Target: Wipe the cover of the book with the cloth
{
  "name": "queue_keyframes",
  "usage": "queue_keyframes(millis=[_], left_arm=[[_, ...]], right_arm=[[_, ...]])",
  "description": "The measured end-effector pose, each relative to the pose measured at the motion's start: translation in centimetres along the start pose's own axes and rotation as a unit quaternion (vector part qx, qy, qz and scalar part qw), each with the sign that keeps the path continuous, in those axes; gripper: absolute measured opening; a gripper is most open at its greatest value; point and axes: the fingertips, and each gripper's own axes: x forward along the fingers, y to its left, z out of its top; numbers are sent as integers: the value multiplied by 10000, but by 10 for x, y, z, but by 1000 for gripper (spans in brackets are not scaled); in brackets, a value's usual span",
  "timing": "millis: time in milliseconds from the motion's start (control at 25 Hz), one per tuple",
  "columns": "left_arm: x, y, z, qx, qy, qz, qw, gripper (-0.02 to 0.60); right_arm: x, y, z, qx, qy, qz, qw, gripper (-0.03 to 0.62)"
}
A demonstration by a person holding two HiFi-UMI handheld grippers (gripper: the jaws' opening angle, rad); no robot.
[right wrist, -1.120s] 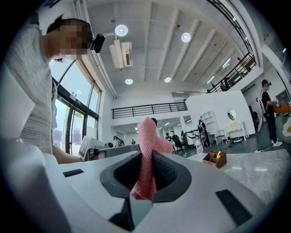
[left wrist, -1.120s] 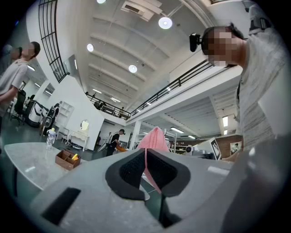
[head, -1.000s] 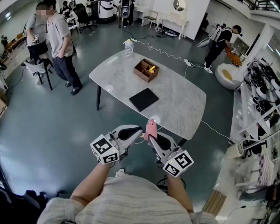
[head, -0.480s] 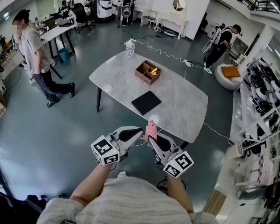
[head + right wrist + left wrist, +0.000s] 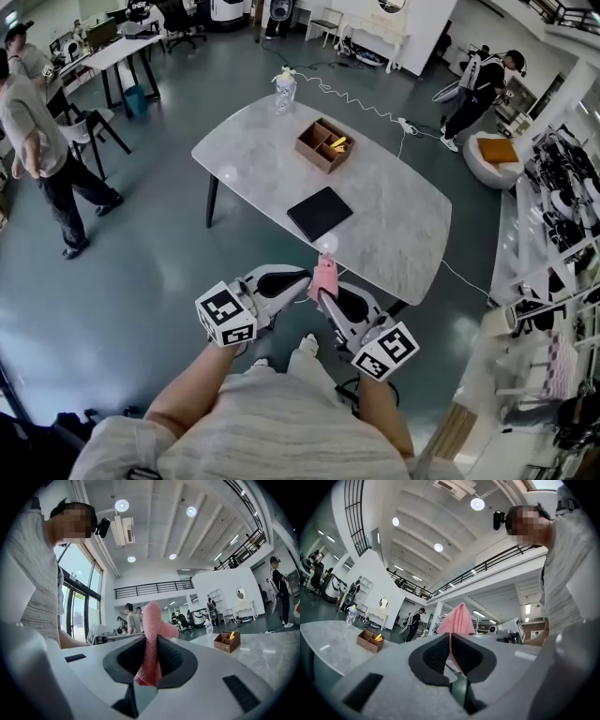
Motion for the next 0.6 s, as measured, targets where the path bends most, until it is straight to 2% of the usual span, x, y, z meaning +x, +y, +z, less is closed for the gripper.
queue_keyframes(millis=[320,600], left_arm=[[38,63,-16,-100,121,159,9998,25],[93,137,-5,-86,183,423,9989,25]], right_arm=[[31,-70,-23,72,348,46,9994,55],[66,-160,-2,-77,395,84,9992,55]])
